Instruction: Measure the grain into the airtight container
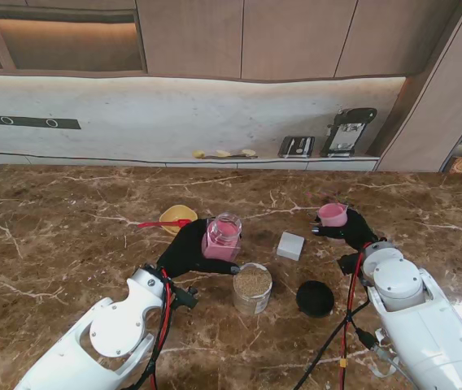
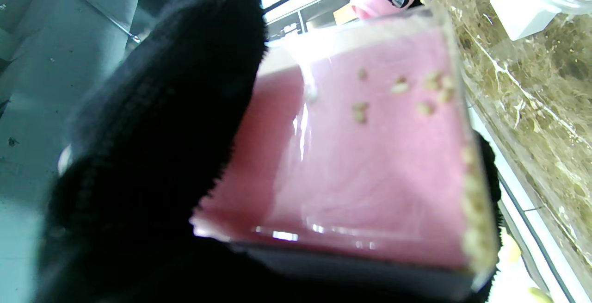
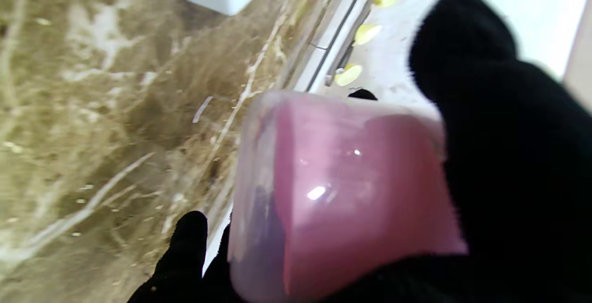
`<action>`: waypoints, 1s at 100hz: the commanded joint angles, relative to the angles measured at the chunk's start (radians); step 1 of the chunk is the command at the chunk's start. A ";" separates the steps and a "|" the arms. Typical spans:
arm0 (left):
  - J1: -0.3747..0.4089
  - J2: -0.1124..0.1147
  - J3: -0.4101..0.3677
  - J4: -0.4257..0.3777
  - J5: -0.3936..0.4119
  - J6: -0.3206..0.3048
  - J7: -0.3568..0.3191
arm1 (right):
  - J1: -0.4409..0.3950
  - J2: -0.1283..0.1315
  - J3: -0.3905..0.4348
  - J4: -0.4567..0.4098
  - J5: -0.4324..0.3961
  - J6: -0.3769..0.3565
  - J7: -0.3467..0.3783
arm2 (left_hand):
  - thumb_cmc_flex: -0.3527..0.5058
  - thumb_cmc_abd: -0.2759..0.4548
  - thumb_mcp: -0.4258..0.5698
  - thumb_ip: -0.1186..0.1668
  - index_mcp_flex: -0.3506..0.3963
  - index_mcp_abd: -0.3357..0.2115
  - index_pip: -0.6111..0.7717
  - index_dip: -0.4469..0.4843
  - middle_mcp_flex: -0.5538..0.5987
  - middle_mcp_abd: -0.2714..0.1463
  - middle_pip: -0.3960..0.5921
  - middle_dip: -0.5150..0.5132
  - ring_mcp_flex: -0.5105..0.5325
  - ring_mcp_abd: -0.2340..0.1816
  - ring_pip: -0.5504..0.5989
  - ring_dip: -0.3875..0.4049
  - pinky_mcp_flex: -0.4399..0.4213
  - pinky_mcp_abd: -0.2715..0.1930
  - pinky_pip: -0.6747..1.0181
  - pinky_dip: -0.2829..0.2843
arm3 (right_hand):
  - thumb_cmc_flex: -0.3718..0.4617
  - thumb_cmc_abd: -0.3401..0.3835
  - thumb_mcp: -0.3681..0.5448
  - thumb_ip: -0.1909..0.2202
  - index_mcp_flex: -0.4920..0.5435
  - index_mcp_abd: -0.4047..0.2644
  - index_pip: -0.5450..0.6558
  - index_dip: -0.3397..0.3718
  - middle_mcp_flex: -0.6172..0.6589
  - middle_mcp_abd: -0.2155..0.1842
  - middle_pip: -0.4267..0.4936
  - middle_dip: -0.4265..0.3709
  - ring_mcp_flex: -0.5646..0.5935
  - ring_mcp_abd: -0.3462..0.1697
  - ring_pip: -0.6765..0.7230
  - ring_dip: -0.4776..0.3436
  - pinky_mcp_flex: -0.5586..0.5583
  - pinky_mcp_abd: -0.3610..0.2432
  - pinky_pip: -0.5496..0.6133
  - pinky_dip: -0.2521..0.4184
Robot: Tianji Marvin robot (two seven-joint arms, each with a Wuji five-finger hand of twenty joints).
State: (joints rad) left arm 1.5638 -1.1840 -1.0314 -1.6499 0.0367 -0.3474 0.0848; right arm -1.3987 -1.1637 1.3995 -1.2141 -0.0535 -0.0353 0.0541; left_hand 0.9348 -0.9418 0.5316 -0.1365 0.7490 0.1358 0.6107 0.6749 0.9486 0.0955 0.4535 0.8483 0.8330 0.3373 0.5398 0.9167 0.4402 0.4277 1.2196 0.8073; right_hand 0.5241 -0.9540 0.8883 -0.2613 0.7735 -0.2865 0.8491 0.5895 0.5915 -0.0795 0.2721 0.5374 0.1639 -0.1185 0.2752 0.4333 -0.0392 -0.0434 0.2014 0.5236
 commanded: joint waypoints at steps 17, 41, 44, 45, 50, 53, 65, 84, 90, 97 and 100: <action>0.010 0.003 -0.006 -0.008 0.007 0.011 0.000 | 0.036 -0.014 -0.028 0.133 -0.024 -0.001 -0.017 | 0.227 0.597 0.244 -0.024 0.236 -0.279 0.394 0.024 0.079 -0.112 0.107 0.031 0.087 -0.060 0.187 0.052 0.009 -0.068 0.049 0.016 | -0.115 0.381 0.096 -0.033 0.073 -0.187 -0.006 -0.122 -0.218 -0.088 -0.058 -0.101 -0.068 -0.109 -0.234 -0.043 0.039 -0.088 -0.114 -0.122; 0.011 0.004 -0.006 -0.006 0.010 0.017 -0.002 | 0.058 -0.013 -0.038 0.200 -0.029 -0.020 0.002 | 0.228 0.599 0.243 -0.025 0.235 -0.279 0.393 0.024 0.078 -0.111 0.106 0.032 0.086 -0.060 0.188 0.053 0.012 -0.070 0.052 0.017 | -0.023 0.219 0.087 -0.043 -0.031 -0.178 -0.058 -0.167 -0.295 -0.074 -0.059 -0.123 -0.067 -0.092 -0.256 -0.078 0.042 -0.074 -0.123 -0.136; 0.011 0.003 -0.005 -0.005 0.009 0.017 -0.002 | 0.060 -0.013 -0.038 0.206 -0.026 -0.022 0.006 | 0.228 0.599 0.242 -0.025 0.235 -0.279 0.393 0.024 0.078 -0.111 0.106 0.032 0.086 -0.059 0.188 0.054 0.012 -0.070 0.052 0.018 | -0.025 0.191 0.083 -0.040 -0.017 -0.163 -0.114 -0.124 -0.303 -0.074 -0.060 -0.129 -0.067 -0.091 -0.255 -0.101 0.044 -0.073 -0.128 -0.145; 0.010 0.003 -0.005 -0.005 0.009 0.018 -0.002 | 0.061 -0.013 -0.039 0.209 -0.026 -0.023 0.007 | 0.228 0.600 0.242 -0.025 0.235 -0.279 0.393 0.024 0.078 -0.111 0.106 0.032 0.086 -0.062 0.188 0.054 0.011 -0.070 0.052 0.018 | -0.027 0.184 0.081 -0.040 -0.014 -0.160 -0.121 -0.120 -0.305 -0.074 -0.060 -0.130 -0.067 -0.090 -0.256 -0.104 0.045 -0.072 -0.128 -0.146; 0.011 0.003 -0.005 -0.005 0.007 0.019 -0.003 | 0.065 -0.012 -0.043 0.222 -0.033 -0.028 0.010 | 0.228 0.600 0.240 -0.025 0.233 -0.279 0.392 0.024 0.077 -0.111 0.105 0.032 0.086 -0.061 0.188 0.054 0.013 -0.071 0.053 0.018 | -0.045 0.154 0.092 -0.031 -0.002 -0.141 -0.180 -0.070 -0.310 -0.071 -0.064 -0.129 -0.068 -0.086 -0.256 -0.112 0.045 -0.070 -0.130 -0.149; 0.011 0.003 -0.004 -0.005 0.006 0.020 -0.004 | 0.069 -0.011 -0.047 0.231 -0.041 -0.031 0.010 | 0.229 0.599 0.240 -0.026 0.233 -0.279 0.392 0.024 0.078 -0.108 0.105 0.033 0.086 -0.061 0.188 0.054 0.012 -0.071 0.053 0.018 | -0.054 0.152 0.094 -0.026 -0.004 -0.139 -0.190 -0.065 -0.313 -0.070 -0.065 -0.129 -0.068 -0.085 -0.256 -0.113 0.045 -0.069 -0.130 -0.150; 0.010 0.005 -0.005 -0.006 0.004 0.026 -0.010 | 0.079 -0.015 -0.057 0.265 -0.044 -0.038 0.001 | 0.229 0.599 0.239 -0.026 0.235 -0.277 0.392 0.024 0.077 -0.108 0.104 0.033 0.086 -0.059 0.189 0.054 0.012 -0.070 0.052 0.017 | -0.085 0.170 0.092 -0.005 -0.018 -0.137 -0.216 -0.047 -0.344 -0.074 -0.075 -0.129 -0.067 -0.089 -0.265 -0.127 0.045 -0.070 -0.130 -0.151; 0.012 0.004 -0.007 -0.006 0.007 0.024 -0.005 | 0.099 -0.022 -0.075 0.322 -0.053 -0.043 -0.013 | 0.229 0.596 0.239 -0.027 0.235 -0.275 0.392 0.024 0.079 -0.105 0.105 0.034 0.086 -0.057 0.190 0.054 0.012 -0.068 0.053 0.018 | -0.140 0.235 0.078 0.082 -0.061 -0.133 -0.315 -0.031 -0.375 -0.082 -0.085 -0.132 -0.066 -0.095 -0.265 -0.146 0.047 -0.074 -0.131 -0.154; 0.013 0.004 -0.009 -0.006 0.007 0.024 -0.005 | 0.104 -0.021 -0.080 0.339 -0.062 -0.044 -0.015 | 0.230 0.596 0.240 -0.028 0.235 -0.275 0.391 0.024 0.079 -0.105 0.104 0.034 0.086 -0.056 0.190 0.054 0.012 -0.067 0.053 0.018 | -0.146 0.244 0.065 0.086 -0.091 -0.135 -0.359 -0.046 -0.381 -0.084 -0.088 -0.134 -0.066 -0.096 -0.266 -0.149 0.046 -0.075 -0.129 -0.153; 0.015 0.004 -0.011 -0.007 0.007 0.025 -0.005 | 0.108 -0.020 -0.085 0.355 -0.073 -0.046 -0.015 | 0.230 0.596 0.240 -0.027 0.236 -0.273 0.390 0.023 0.078 -0.105 0.103 0.035 0.085 -0.056 0.190 0.054 0.012 -0.067 0.053 0.018 | -0.147 0.247 0.056 0.087 -0.122 -0.140 -0.403 -0.069 -0.385 -0.086 -0.090 -0.137 -0.066 -0.096 -0.266 -0.151 0.046 -0.076 -0.128 -0.152; 0.016 0.004 -0.012 -0.007 0.008 0.025 -0.005 | 0.110 -0.019 -0.088 0.362 -0.080 -0.047 -0.015 | 0.230 0.597 0.241 -0.027 0.236 -0.273 0.390 0.023 0.079 -0.104 0.104 0.035 0.085 -0.056 0.190 0.054 0.012 -0.067 0.053 0.018 | -0.149 0.249 0.053 0.088 -0.131 -0.142 -0.419 -0.079 -0.385 -0.087 -0.090 -0.137 -0.066 -0.096 -0.266 -0.152 0.046 -0.076 -0.126 -0.151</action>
State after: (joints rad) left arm 1.5719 -1.1800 -1.0422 -1.6557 0.0431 -0.3256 0.0781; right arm -1.2719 -1.1793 1.3189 -0.9050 -0.1261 -0.1006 0.0191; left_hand 0.9348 -0.9422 0.5318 -0.1365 0.7490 0.1349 0.6107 0.6748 0.9488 0.0953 0.4536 0.8484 0.8330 0.3371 0.5398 0.9170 0.4401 0.4277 1.2196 0.8074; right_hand 0.3959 -0.8391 0.8501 -0.2306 0.6476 -0.3252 0.4540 0.5325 0.2435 -0.1752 0.1970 0.4266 0.1146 -0.3223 0.0165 0.3109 -0.0166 -0.3973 0.0650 0.4001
